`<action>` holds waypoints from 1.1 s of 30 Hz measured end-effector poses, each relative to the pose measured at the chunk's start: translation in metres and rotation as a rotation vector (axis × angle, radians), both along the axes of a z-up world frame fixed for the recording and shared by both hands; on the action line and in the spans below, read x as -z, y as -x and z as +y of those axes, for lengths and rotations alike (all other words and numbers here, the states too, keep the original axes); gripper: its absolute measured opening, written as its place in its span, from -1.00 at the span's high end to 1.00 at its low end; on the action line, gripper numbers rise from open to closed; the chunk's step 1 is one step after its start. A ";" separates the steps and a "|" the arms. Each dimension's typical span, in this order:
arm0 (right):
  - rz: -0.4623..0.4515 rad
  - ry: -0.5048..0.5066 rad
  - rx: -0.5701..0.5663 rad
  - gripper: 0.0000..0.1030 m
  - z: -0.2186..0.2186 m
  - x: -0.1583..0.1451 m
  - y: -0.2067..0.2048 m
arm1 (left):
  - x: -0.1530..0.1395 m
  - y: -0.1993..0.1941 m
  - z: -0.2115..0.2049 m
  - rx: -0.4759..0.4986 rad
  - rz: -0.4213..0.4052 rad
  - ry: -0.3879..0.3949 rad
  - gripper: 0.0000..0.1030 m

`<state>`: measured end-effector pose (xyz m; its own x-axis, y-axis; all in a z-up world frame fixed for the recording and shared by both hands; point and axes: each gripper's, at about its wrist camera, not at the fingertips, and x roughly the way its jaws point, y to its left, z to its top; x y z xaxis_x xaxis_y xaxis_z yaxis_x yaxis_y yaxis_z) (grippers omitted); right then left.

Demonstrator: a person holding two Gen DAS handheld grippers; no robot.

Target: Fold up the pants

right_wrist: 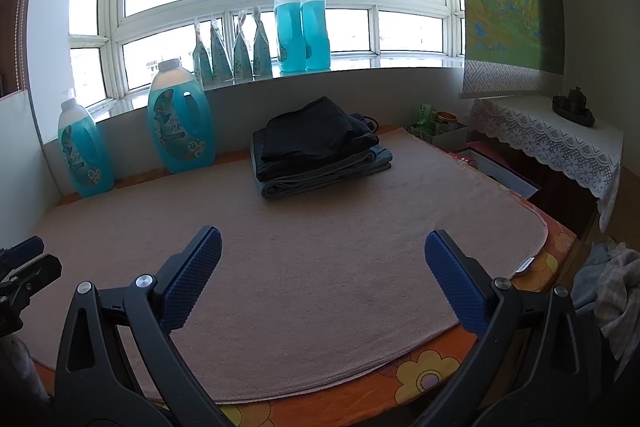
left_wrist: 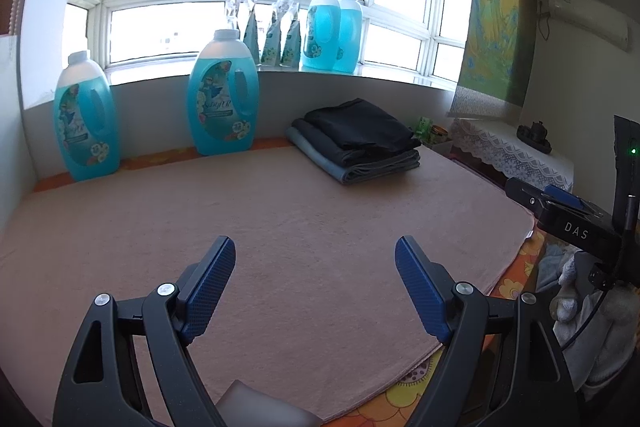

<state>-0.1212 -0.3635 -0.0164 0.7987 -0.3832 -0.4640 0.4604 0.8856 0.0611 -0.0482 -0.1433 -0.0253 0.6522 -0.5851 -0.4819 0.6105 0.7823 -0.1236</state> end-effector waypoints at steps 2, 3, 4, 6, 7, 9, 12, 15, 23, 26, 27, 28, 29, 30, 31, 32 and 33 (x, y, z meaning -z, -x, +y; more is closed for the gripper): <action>0.000 -0.008 -0.005 -1.00 0.001 0.001 -0.001 | 0.000 0.000 0.001 0.001 0.003 0.002 -0.60; 0.001 -0.009 -0.005 -1.00 0.001 0.002 -0.002 | 0.000 0.000 0.001 0.000 0.003 0.001 -0.60; 0.001 -0.006 -0.003 -1.00 0.002 0.002 -0.002 | 0.000 0.000 0.002 0.000 0.003 0.000 -0.60; 0.000 -0.009 -0.005 -1.00 0.002 0.002 -0.001 | 0.000 -0.001 0.002 0.003 0.004 -0.001 -0.60; 0.000 -0.010 -0.007 -1.00 0.002 0.002 -0.002 | 0.000 -0.001 0.001 0.003 0.003 0.000 -0.60; 0.001 -0.008 -0.008 -1.00 0.003 0.004 -0.003 | 0.000 -0.001 0.001 0.003 0.004 -0.001 -0.60; 0.000 -0.009 -0.009 -1.00 0.003 0.004 -0.002 | 0.001 -0.001 0.001 0.001 0.003 -0.002 -0.60; 0.001 -0.009 -0.007 -1.00 0.004 0.004 -0.001 | 0.000 0.000 0.000 0.000 0.003 -0.005 -0.60; 0.002 -0.017 -0.005 -1.00 0.004 0.006 -0.002 | 0.000 0.000 0.001 0.000 0.002 -0.007 -0.60; 0.002 -0.018 -0.004 -1.00 0.005 0.006 -0.002 | 0.000 0.000 0.000 -0.001 0.001 -0.008 -0.60; 0.002 -0.019 -0.004 -1.00 0.004 0.006 -0.002 | 0.000 0.000 0.000 -0.001 0.002 -0.009 -0.60; 0.002 -0.020 -0.006 -1.00 0.004 0.006 -0.002 | 0.000 -0.001 0.000 -0.001 0.002 -0.009 -0.60; 0.002 -0.023 -0.005 -1.00 0.004 0.007 -0.002 | 0.000 0.000 0.000 -0.002 0.001 -0.010 -0.60; 0.003 -0.026 -0.006 -1.00 0.004 0.008 -0.002 | 0.001 0.000 0.000 -0.003 0.001 -0.011 -0.60; 0.004 -0.027 -0.005 -1.00 0.004 0.008 -0.002 | 0.001 0.000 0.000 -0.002 0.003 -0.011 -0.60; 0.004 -0.027 -0.004 -1.00 0.005 0.009 -0.002 | 0.001 0.000 0.000 -0.001 0.003 -0.011 -0.60; 0.003 -0.026 -0.003 -1.00 0.005 0.009 -0.002 | 0.001 0.000 -0.001 -0.001 0.002 -0.012 -0.60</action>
